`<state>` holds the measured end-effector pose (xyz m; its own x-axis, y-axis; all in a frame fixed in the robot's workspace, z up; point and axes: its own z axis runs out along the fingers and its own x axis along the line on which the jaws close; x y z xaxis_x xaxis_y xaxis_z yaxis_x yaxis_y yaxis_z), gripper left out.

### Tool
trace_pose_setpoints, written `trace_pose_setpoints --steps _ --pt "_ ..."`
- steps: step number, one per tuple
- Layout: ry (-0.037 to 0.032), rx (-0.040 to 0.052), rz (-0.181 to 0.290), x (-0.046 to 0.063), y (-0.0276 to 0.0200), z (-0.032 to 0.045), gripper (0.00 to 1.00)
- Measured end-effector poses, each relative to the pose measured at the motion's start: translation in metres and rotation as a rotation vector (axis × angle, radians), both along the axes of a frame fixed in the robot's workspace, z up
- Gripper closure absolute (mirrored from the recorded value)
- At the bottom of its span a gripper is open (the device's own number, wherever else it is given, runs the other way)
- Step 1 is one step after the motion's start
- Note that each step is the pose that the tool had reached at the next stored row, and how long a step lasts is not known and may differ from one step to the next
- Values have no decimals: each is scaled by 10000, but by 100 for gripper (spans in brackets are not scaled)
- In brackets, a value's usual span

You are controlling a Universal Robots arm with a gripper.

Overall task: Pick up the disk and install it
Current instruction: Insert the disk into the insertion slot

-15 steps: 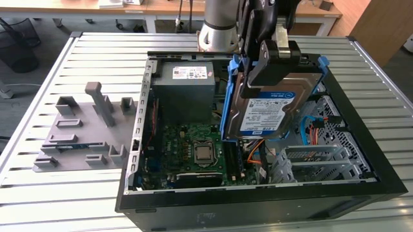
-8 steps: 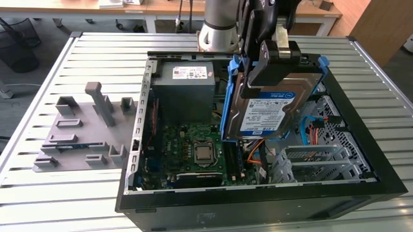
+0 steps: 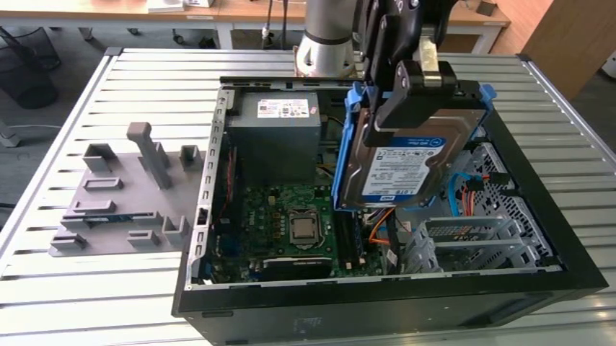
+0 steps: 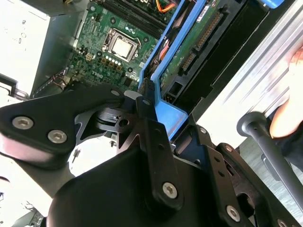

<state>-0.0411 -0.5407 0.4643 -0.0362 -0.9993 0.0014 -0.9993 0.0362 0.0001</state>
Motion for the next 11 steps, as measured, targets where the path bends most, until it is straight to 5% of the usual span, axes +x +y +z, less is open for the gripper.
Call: trace_pose_setpoints --steps 11 --pt "0 0 0 64 -1 -1 64"
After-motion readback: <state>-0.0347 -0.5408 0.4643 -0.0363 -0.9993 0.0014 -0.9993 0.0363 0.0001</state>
